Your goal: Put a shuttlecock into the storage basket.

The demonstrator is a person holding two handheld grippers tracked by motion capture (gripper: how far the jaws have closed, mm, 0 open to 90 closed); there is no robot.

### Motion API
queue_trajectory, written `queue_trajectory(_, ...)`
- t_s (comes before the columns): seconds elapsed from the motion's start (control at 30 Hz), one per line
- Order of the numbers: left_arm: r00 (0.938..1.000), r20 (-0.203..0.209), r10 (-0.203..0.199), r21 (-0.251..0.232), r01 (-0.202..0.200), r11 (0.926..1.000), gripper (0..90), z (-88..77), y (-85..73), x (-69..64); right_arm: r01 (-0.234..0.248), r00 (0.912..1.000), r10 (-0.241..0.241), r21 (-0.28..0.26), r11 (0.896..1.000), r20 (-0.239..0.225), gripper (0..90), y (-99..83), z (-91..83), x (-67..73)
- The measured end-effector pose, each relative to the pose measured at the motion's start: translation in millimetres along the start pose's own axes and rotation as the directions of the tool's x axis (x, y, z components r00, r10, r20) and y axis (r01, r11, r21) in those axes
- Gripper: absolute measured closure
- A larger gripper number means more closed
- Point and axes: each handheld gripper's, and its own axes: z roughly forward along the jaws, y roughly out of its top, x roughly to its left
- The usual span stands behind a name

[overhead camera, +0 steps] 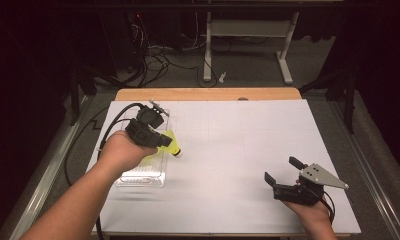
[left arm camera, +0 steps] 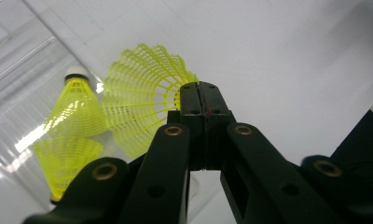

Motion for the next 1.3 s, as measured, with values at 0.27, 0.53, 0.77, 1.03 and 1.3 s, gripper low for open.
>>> queue_trajectory(0.27,0.9984,-0.048,-0.03,0.012,0.03,0.9995,90.0,-11.2,-13.1,13.8,0.0,1.0,-0.001,0.001,1.0,0.003,2.8,-0.3,0.3,0.4)
queue_trajectory(0.53,0.9953,-0.076,-0.059,0.013,0.06,0.9981,90.0,-18.8,-22.9,24.6,-0.001,1.0,0.001,0.001,1.0,0.001,2.8,-0.3,0.4,0.3)
queue_trajectory(0.77,0.9944,-0.078,-0.071,0.017,0.073,0.9972,90.0,-18.4,-28.3,29.7,-0.002,1.0,0.002,0.002,1.0,0.003,2.8,-0.4,-0.1,0.1)
queue_trajectory(1.03,0.9932,-0.074,-0.09,0.015,0.091,0.9957,90.0,-17.9,-34.3,34.8,0.0,1.0,0.0,0.006,1.0,0.001,2.8,-0.4,0.5,0.6)
queue_trajectory(1.3,0.9928,-0.068,-0.099,0.014,0.1,0.9949,90.0,-16.2,-38.7,38.3,0.0,1.0,0.0,0.007,1.0,0.0,2.8,-0.5,0.7,0.9)
